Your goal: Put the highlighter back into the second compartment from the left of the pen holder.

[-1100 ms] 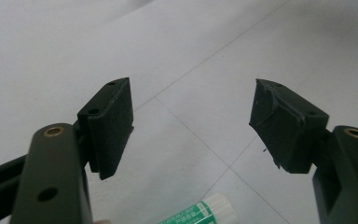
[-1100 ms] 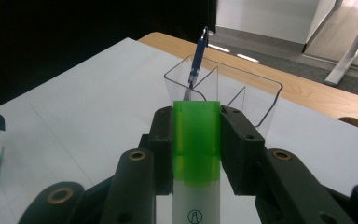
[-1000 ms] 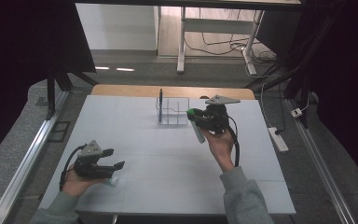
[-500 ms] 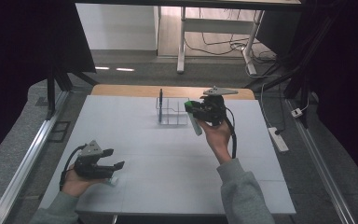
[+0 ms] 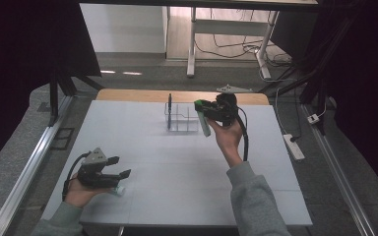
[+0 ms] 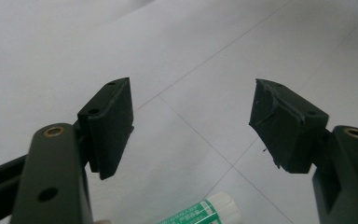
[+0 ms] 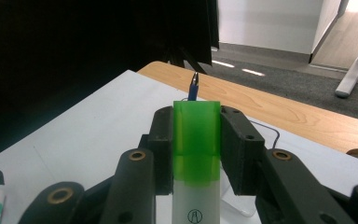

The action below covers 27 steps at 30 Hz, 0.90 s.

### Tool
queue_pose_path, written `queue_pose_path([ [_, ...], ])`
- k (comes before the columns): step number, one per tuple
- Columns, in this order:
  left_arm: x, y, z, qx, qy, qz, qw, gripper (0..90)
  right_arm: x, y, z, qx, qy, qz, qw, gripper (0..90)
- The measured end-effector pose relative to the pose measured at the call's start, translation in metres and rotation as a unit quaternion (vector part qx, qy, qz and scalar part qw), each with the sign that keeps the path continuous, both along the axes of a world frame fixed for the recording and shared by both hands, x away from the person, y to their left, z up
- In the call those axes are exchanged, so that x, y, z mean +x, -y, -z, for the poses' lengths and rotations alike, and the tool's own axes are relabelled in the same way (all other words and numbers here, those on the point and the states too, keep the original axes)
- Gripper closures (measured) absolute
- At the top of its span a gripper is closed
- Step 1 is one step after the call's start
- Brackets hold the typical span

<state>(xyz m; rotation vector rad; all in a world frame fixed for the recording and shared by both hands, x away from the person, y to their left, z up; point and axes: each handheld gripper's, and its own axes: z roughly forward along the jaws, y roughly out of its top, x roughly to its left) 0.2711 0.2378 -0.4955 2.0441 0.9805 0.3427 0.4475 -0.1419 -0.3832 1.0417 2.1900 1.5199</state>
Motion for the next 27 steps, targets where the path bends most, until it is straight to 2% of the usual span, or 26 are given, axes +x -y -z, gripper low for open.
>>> queue_pose_path([
  [5, 0.000, 0.000, 0.000, 0.001, 0.000, 0.001, 1.0000, 29.6, 0.002, -0.002, -0.001, -0.003, 0.009, -0.001, 1.0000, 66.4],
  [16, 0.001, 0.000, 0.001, 0.001, -0.002, 0.000, 1.0000, 29.6, 0.010, -0.011, -0.006, -0.004, 0.012, -0.001, 0.9999, 66.4],
  [27, 0.000, 0.000, 0.000, -0.003, 0.000, 0.002, 1.0000, 29.5, 0.024, -0.028, -0.012, -0.007, 0.017, 0.004, 0.9998, 66.4],
])
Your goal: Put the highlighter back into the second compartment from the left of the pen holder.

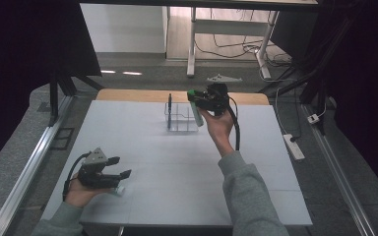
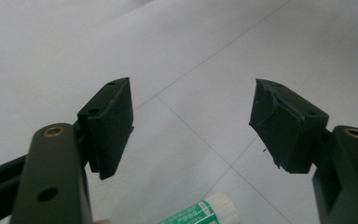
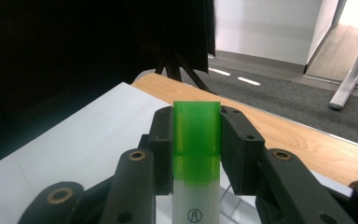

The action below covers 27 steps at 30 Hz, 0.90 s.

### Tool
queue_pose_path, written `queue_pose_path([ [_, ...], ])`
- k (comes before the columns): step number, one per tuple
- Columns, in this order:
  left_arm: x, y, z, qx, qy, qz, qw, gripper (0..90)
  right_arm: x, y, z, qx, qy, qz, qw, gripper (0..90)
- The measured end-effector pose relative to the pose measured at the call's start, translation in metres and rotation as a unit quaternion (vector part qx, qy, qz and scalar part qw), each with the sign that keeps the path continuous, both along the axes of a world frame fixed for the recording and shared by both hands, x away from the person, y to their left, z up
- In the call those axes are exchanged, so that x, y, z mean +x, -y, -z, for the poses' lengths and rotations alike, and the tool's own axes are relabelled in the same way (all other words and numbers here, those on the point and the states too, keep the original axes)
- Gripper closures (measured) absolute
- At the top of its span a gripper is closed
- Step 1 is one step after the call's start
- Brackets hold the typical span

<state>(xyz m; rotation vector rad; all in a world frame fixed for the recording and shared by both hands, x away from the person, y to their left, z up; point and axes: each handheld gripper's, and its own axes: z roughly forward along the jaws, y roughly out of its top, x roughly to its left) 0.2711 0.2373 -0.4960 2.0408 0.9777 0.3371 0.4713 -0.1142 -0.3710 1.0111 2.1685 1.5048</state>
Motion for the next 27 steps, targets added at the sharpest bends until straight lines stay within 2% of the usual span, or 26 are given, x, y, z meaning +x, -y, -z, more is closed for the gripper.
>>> queue_pose_path([
  [10, 0.000, -0.001, 0.000, -0.002, 0.000, -0.001, 1.0000, 29.5, 0.014, -0.012, 0.003, 0.009, 0.001, 0.007, 0.9999, 66.4],
  [27, 0.000, -0.003, -0.003, -0.006, 0.005, -0.001, 1.0000, 29.5, 0.038, -0.019, 0.005, 0.020, 0.000, 0.028, 0.9994, 66.4],
])
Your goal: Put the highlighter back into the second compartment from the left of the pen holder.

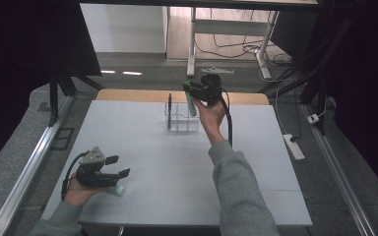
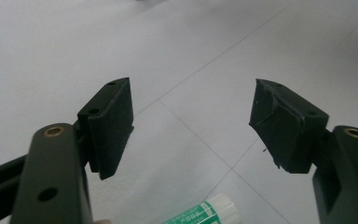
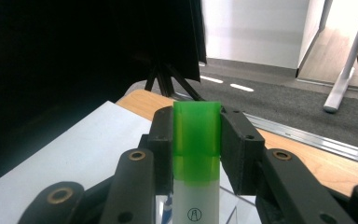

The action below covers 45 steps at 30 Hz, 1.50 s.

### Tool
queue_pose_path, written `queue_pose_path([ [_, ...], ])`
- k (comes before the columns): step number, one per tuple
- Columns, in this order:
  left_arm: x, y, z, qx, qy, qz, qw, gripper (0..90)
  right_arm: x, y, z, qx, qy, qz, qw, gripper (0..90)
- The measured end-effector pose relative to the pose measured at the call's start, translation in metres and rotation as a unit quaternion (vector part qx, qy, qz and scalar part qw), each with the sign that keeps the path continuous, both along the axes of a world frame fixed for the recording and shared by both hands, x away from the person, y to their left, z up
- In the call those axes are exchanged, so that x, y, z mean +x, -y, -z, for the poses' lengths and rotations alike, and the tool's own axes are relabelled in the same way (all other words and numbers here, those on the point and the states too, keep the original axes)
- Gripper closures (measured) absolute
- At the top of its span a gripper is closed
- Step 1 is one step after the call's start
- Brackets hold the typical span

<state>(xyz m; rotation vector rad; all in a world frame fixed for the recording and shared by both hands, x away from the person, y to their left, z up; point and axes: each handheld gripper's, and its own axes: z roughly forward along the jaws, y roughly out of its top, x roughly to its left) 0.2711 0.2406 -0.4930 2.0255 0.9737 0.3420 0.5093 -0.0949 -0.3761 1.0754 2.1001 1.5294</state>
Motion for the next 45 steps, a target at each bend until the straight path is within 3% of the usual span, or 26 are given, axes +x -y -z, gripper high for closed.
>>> queue_pose_path([
  [20, 0.000, -0.003, 0.000, -0.002, 0.000, -0.004, 1.0000, 29.6, 0.020, -0.007, 0.015, 0.022, -0.003, 0.013, 0.9997, 66.3],
  [45, 0.002, -0.004, 0.003, 0.004, -0.004, -0.005, 1.0000, 29.6, 0.037, -0.023, 0.034, 0.016, -0.009, 0.007, 0.9998, 65.8],
])
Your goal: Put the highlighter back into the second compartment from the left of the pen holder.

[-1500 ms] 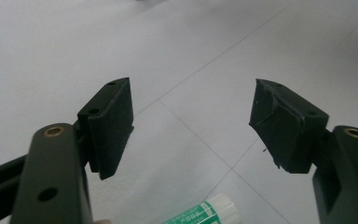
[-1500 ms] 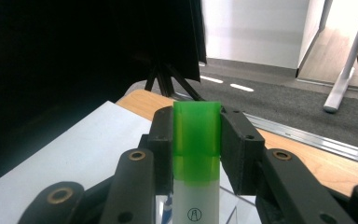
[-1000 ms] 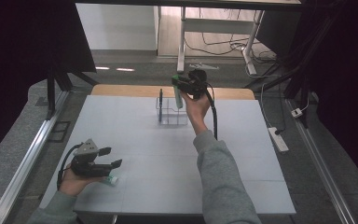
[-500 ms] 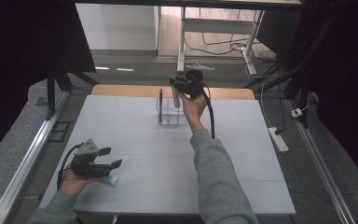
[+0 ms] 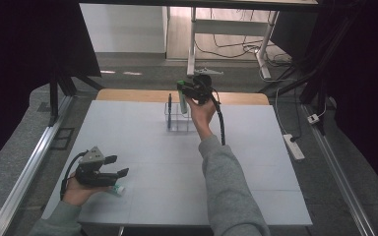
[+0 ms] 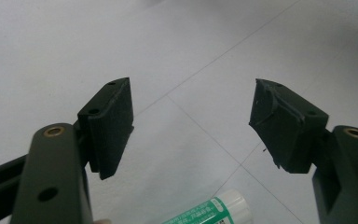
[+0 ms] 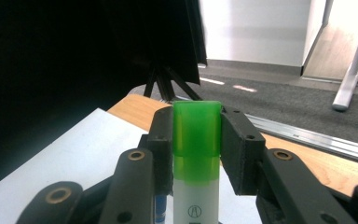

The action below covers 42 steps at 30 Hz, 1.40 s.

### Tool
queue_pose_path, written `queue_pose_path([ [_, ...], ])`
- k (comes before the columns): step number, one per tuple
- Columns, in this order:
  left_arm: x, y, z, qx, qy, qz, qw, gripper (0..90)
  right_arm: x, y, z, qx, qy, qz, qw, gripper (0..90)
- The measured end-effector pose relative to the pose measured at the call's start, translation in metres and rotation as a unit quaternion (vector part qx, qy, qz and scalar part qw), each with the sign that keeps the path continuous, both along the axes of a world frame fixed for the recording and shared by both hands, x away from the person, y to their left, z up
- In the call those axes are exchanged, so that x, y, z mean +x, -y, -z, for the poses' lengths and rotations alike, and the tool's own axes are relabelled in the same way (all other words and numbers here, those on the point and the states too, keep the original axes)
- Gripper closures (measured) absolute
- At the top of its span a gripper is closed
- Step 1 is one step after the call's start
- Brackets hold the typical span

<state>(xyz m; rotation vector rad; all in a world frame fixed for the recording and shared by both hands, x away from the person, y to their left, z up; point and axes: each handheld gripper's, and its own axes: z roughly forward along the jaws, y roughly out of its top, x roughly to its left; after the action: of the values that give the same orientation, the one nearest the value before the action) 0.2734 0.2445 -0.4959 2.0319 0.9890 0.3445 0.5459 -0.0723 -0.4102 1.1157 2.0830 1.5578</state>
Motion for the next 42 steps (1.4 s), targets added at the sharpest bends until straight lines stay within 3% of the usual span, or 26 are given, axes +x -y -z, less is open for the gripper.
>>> queue_pose_path([
  [2, 0.000, 0.000, 0.000, 0.001, -0.002, 0.001, 1.0000, 29.6, 0.000, 0.000, 0.002, -0.003, -0.004, -0.007, 1.0000, 64.2],
  [5, 0.000, 0.000, 0.001, 0.003, -0.002, 0.002, 1.0000, 29.5, 0.001, 0.001, 0.003, 0.001, -0.012, -0.013, 0.9999, 52.6],
  [7, 0.001, 0.000, 0.001, 0.003, -0.003, 0.002, 1.0000, 29.5, 0.001, 0.004, 0.003, 0.009, -0.022, -0.016, 0.9996, 50.0],
  [11, 0.001, 0.001, 0.001, 0.006, -0.004, 0.003, 1.0000, 29.3, -0.002, 0.008, 0.002, -0.002, -0.022, -0.024, 0.9995, 46.0],
  [26, 0.002, 0.003, 0.003, 0.009, -0.006, 0.003, 0.9999, 29.1, -0.024, 0.032, -0.001, -0.039, -0.001, -0.034, 0.9987, 41.5],
  [42, 0.003, 0.006, 0.006, 0.018, -0.012, 0.001, 0.9998, 29.1, -0.062, 0.067, 0.017, -0.067, -0.008, -0.057, 0.9961, 37.5],
])
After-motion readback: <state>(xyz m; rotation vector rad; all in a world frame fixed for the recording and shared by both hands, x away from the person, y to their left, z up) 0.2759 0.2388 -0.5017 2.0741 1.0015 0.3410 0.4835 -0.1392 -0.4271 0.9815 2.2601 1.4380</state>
